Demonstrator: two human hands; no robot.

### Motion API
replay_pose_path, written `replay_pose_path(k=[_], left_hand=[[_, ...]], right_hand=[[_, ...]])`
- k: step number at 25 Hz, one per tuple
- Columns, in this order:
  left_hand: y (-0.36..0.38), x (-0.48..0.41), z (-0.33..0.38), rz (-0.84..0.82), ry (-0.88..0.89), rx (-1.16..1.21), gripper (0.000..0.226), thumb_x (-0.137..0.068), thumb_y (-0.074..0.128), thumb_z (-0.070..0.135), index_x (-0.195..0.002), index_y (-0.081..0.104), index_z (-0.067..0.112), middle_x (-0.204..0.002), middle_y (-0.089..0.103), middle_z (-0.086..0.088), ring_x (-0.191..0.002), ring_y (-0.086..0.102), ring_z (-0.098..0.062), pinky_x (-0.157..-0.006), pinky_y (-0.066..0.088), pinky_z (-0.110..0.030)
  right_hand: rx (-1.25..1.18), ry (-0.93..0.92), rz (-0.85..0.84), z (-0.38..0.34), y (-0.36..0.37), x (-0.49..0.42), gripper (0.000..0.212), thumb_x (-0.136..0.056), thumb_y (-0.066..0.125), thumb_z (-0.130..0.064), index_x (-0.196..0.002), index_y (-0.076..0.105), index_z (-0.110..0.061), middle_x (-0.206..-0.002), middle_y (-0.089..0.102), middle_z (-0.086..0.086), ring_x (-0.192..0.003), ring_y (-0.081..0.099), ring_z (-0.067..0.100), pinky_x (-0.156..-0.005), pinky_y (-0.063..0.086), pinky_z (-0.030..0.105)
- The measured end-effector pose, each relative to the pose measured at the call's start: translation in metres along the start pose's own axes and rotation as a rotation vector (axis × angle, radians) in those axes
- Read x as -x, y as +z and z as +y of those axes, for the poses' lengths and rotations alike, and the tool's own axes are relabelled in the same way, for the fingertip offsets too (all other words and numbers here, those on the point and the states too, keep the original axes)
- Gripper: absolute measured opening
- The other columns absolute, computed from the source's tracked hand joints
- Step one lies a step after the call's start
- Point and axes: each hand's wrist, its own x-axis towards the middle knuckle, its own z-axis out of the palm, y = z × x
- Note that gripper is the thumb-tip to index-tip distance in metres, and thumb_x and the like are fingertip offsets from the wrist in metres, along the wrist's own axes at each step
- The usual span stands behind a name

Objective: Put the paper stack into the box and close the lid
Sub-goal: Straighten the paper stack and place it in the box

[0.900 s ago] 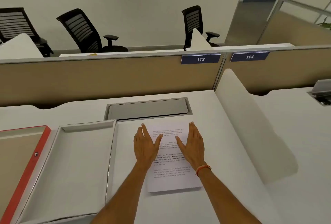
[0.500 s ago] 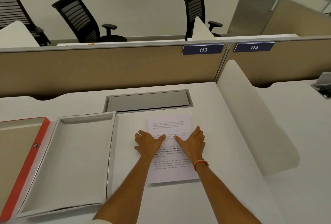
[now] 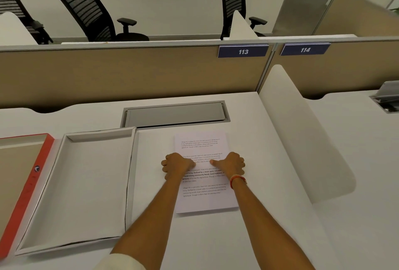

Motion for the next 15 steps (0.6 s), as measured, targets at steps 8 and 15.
replay_pose_path(k=[8, 15], left_hand=[[-0.01, 0.001, 0.005, -0.056, 0.042, -0.071, 0.066, -0.066, 0.084, 0.035, -0.118, 0.057, 0.006, -0.119, 0.061, -0.012, -0.111, 0.061, -0.028, -0.097, 0.052, -0.04], [-0.01, 0.001, 0.007, -0.06, 0.022, -0.053, 0.065, -0.068, 0.084, 0.033, -0.119, 0.055, 0.006, -0.124, 0.059, -0.013, -0.117, 0.054, -0.028, -0.102, 0.047, -0.04]], right_hand=[[-0.018, 0.009, -0.063, -0.002, -0.01, -0.001, 0.086, -0.067, 0.084, -0.05, -0.132, 0.048, -0.006, -0.138, 0.049, 0.018, -0.131, 0.045, 0.034, -0.109, 0.042, 0.049], [-0.049, 0.034, -0.032, -0.007, -0.006, 0.0, 0.084, -0.067, 0.085, -0.046, -0.13, 0.048, -0.006, -0.136, 0.048, 0.017, -0.127, 0.049, 0.032, -0.104, 0.046, 0.043]])
